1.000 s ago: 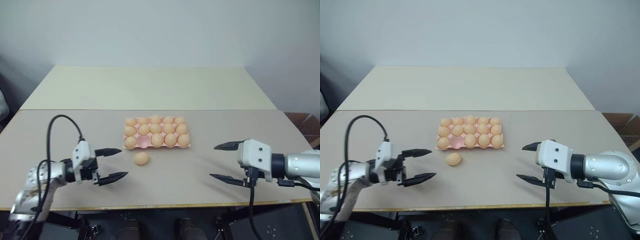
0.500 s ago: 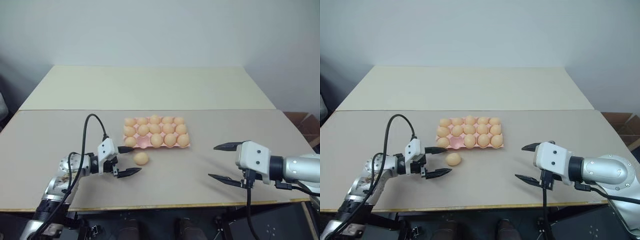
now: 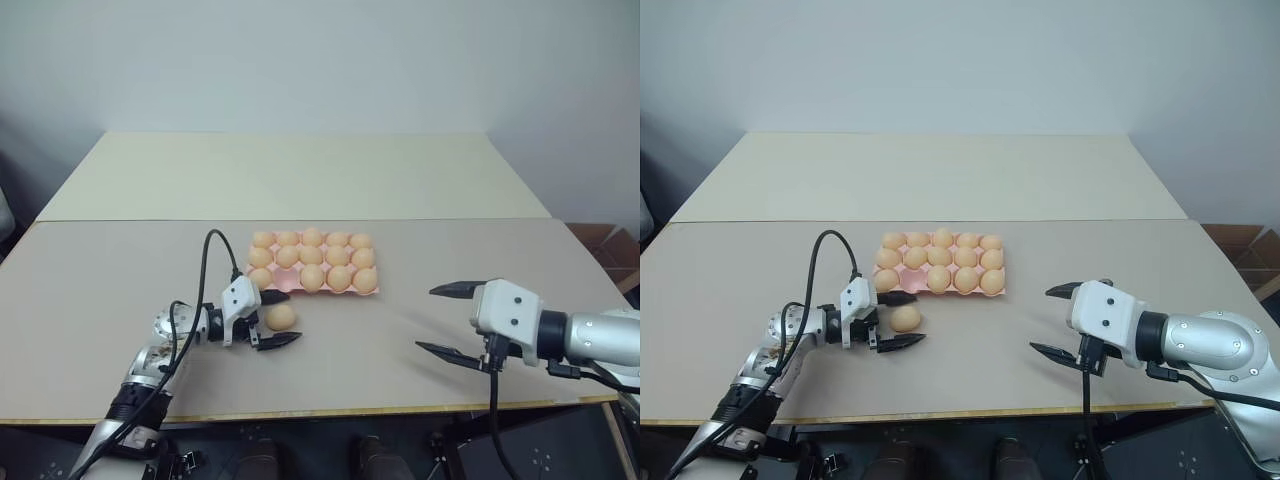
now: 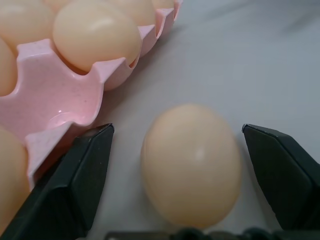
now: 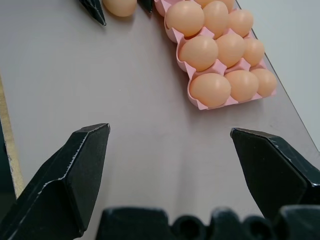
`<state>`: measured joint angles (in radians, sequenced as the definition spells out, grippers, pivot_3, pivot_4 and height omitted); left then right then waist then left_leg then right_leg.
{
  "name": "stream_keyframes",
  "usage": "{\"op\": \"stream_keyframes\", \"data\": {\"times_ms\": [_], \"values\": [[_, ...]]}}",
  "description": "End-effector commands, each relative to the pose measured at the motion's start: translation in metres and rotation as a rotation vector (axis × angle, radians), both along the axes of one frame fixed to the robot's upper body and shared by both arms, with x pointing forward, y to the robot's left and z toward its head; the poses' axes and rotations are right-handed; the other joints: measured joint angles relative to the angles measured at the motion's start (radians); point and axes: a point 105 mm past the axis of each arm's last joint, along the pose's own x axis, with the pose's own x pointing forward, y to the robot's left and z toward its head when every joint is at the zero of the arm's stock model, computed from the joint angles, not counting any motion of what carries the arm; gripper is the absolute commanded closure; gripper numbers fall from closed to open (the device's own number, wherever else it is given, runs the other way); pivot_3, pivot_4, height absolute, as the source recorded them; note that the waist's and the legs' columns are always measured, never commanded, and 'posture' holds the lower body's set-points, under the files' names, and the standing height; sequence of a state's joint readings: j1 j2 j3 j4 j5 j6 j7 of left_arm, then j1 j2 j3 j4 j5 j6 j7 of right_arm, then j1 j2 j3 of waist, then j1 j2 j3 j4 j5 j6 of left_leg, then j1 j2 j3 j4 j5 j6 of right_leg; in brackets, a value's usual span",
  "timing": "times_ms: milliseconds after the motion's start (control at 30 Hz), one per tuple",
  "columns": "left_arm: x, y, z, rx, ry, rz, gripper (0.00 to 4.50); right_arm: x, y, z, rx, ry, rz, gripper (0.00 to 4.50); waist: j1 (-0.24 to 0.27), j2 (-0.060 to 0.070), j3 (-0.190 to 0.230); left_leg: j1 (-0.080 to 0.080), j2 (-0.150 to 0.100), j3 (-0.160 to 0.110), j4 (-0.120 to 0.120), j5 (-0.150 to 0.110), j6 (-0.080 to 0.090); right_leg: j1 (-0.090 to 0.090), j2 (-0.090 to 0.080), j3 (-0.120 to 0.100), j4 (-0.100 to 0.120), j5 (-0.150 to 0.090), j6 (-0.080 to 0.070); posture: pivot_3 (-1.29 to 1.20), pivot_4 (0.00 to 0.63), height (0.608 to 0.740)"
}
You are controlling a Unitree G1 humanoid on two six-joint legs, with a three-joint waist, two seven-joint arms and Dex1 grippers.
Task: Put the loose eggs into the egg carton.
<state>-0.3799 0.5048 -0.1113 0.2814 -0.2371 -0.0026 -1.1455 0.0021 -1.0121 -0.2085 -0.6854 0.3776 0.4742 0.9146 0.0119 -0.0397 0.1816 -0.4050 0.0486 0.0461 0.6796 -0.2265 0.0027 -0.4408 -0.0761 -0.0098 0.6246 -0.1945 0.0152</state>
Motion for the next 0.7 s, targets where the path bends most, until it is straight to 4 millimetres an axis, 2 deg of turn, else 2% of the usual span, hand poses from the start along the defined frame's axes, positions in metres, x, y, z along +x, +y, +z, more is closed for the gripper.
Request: {"op": "stream_keyframes", "data": {"times_ms": [33, 167, 200, 333, 467, 600, 700], "values": [[0.000, 0.001, 0.014, -0.037, -0.036, -0.005, 1.18, 0.000, 0.003, 0.007, -0.010, -0.037, 0.010, 0.00, 0.000, 0.000, 0.000, 0.000, 0.000, 0.000, 0.000, 0.000, 0.000, 0.000, 0.000, 0.000, 0.000, 0.000, 0.000, 0.00, 0.150, 0.740], [-0.004, 0.004, 0.015, -0.020, -0.039, -0.012, 2.51, 0.000, 0.003, 0.008, -0.010, -0.036, 0.013, 0.00, 0.000, 0.000, 0.000, 0.000, 0.000, 0.000, 0.000, 0.000, 0.000, 0.000, 0.000, 0.000, 0.000, 0.000, 0.000, 0.00, 0.150, 0.740], [-0.005, 0.006, 0.016, -0.019, -0.041, -0.008, 2.70, 0.000, 0.002, 0.008, -0.011, -0.036, 0.014, 0.00, -0.001, 0.000, 0.000, 0.000, 0.000, 0.000, 0.000, 0.000, 0.000, 0.000, 0.000, 0.000, 0.000, 0.000, 0.000, 0.00, 0.150, 0.740], [-0.014, 0.013, 0.025, -0.024, -0.047, -0.021, 2.76, -0.001, 0.002, 0.009, -0.015, -0.040, 0.014, 0.00, -0.001, 0.000, 0.000, 0.000, 0.000, 0.000, 0.000, 0.000, 0.000, 0.000, 0.000, 0.000, 0.000, 0.000, 0.000, 0.00, 0.150, 0.740], [-0.030, 0.023, 0.047, -0.076, -0.029, -0.081, 2.76, -0.002, 0.001, 0.011, -0.016, -0.043, 0.014, 0.00, -0.002, 0.000, 0.000, 0.000, 0.001, 0.000, 0.000, 0.000, 0.000, 0.000, 0.000, 0.000, 0.000, -0.001, -0.002, 0.00, 0.150, 0.740], [-0.008, 0.026, 0.071, -0.143, -0.141, 0.054, 2.76, -0.001, 0.003, 0.010, -0.008, -0.046, 0.017, 0.00, 0.008, 0.000, 0.000, 0.001, 0.000, -0.001, 0.000, 0.000, 0.000, 0.001, -0.001, -0.001, 0.000, -0.001, -0.002, 0.00, 0.150, 0.740], [0.010, 0.013, 0.084, -0.182, -0.190, 0.074, 2.76, 0.002, 0.006, 0.010, -0.002, -0.056, 0.025, 0.00, 0.011, 0.000, 0.000, 0.000, 0.000, -0.001, 0.002, 0.000, 0.000, 0.002, -0.001, -0.001, 0.000, -0.001, -0.001, 0.00, 0.150, 0.740]]}}
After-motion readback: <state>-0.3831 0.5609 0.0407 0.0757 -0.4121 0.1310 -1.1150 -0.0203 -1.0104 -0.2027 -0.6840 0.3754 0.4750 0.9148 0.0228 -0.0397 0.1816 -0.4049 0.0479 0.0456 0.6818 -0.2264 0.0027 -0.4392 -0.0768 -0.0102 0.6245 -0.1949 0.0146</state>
